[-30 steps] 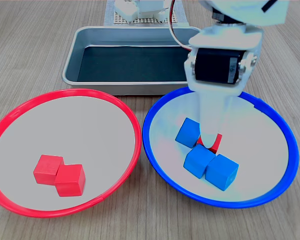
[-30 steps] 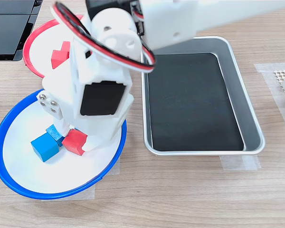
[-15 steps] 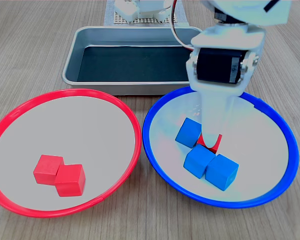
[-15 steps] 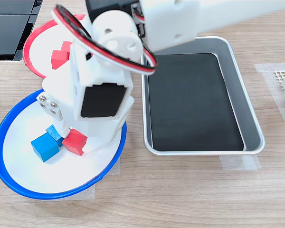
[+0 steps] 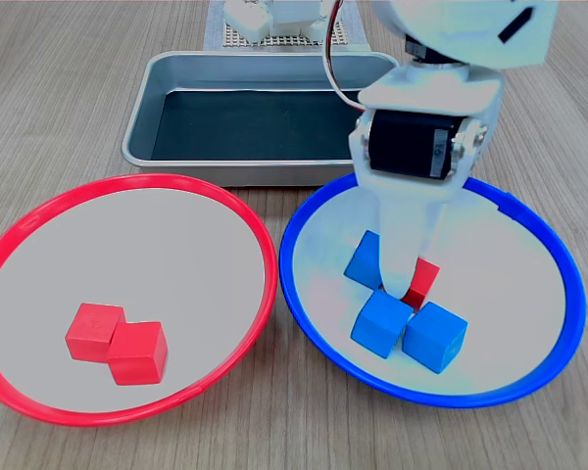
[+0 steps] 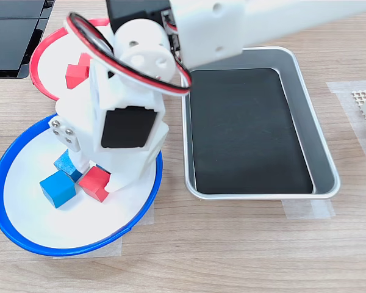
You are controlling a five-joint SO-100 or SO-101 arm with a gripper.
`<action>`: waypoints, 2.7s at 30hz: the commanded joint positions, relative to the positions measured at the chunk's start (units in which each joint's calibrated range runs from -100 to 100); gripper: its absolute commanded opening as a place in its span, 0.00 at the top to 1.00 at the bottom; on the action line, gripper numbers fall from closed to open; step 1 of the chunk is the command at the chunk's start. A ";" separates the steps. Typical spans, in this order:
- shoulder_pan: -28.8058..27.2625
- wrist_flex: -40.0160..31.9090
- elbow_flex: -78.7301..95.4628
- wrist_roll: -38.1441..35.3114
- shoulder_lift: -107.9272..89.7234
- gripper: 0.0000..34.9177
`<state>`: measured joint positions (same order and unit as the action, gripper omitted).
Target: Relocate any red block in the blue dish to the red dish, correcting any misplacement.
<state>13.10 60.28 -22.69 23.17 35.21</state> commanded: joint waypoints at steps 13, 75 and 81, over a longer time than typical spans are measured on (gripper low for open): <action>-0.91 -2.04 0.79 0.83 -0.45 0.68; -13.33 -4.02 11.72 -7.77 -20.50 0.99; -19.45 -3.78 12.17 -11.18 -20.67 0.99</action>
<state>-3.89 56.36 -10.25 13.60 17.65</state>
